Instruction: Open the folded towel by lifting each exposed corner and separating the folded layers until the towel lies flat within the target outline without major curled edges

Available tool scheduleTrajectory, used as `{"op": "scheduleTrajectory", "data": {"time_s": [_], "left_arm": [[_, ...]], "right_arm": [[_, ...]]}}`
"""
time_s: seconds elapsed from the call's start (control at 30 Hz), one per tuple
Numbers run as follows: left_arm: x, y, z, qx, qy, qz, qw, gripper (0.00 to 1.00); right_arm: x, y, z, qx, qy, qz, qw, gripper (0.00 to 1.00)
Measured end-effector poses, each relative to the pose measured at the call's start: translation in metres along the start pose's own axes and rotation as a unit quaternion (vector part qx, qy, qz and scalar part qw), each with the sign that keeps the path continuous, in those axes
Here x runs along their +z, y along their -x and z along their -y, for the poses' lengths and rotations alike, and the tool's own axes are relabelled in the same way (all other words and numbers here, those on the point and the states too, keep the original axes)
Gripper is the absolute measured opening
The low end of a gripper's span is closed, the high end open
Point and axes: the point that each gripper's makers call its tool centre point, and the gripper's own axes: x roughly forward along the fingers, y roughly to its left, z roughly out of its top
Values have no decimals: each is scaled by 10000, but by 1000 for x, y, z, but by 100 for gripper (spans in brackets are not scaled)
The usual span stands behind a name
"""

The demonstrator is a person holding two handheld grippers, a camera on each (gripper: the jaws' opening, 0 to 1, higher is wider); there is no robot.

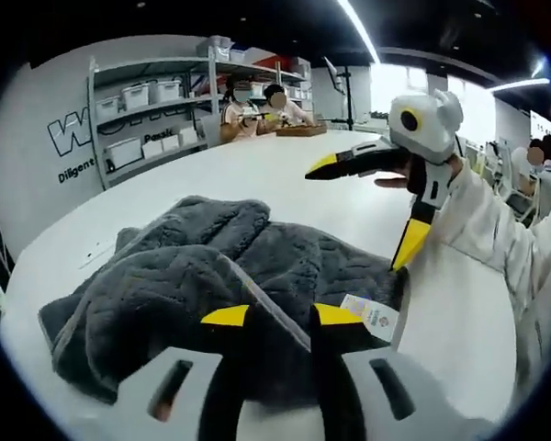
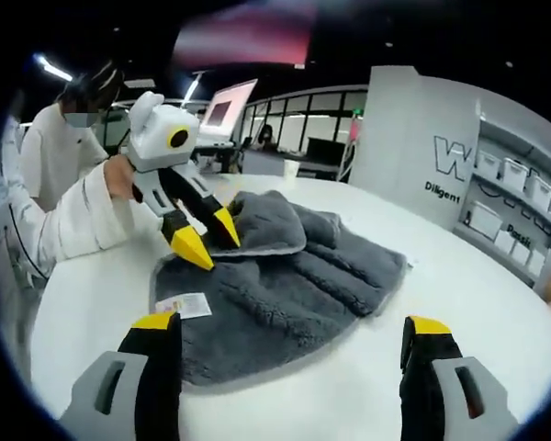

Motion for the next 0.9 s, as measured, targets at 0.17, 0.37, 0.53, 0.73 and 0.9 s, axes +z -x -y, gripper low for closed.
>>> {"op": "scheduleTrajectory", "data": {"time_s": [0.17, 0.37, 0.53, 0.73, 0.9], "left_arm": [[-5, -1, 1, 26, -28, -156, 9999, 21], [-12, 0, 0, 15, 65, -275, 9996, 15], [-16, 1, 0, -38, 137, -325, 9994, 11], [-18, 5, -2, -54, 283, -286, 9992, 2], [-21, 7, -4, -40, 397, -279, 9988, 2]], "right_arm": [[-2, 0, 1, -20, 35, -51, 10000, 99], [-1, 0, 1, -25, 43, -43, 10000, 99], [-1, 0, -1, 4, 90, -63, 9999, 99], [0, 1, 0, -1, 106, -60, 9999, 99], [0, 0, -3, 23, 134, -66, 9999, 99]]}}
